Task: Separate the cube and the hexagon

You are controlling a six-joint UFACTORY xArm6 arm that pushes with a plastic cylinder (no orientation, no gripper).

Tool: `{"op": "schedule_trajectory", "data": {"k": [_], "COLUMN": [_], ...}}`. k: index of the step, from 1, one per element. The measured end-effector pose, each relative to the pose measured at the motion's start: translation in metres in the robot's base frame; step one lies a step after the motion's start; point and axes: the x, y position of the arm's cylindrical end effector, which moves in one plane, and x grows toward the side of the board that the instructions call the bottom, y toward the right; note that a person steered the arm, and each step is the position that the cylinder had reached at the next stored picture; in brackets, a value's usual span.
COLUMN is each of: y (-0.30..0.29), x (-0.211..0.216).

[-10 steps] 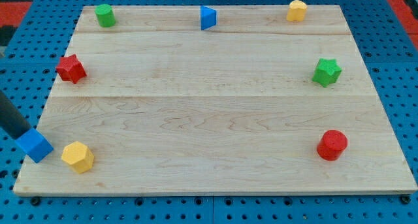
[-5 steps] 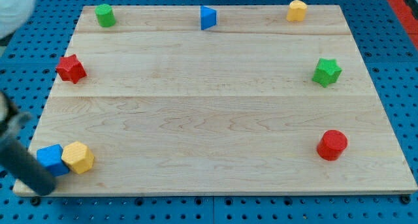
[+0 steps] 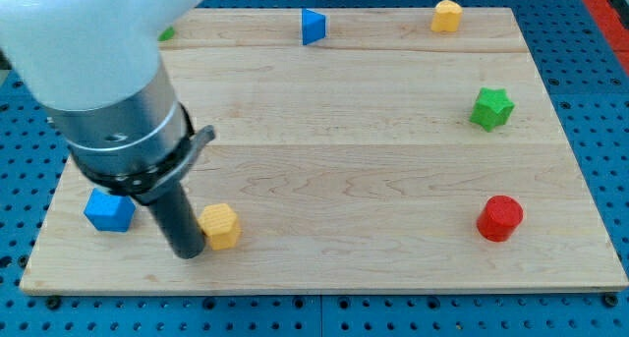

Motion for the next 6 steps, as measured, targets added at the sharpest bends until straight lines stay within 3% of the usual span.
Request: {"op": "schedule_trajectory", "data": {"k": [1,3,4,5,6], "y": [-0.055,0.063,0.035,0.087,0.089], "x": [-0.009,-0.025,-0.047,-0.069,-0.045]}}
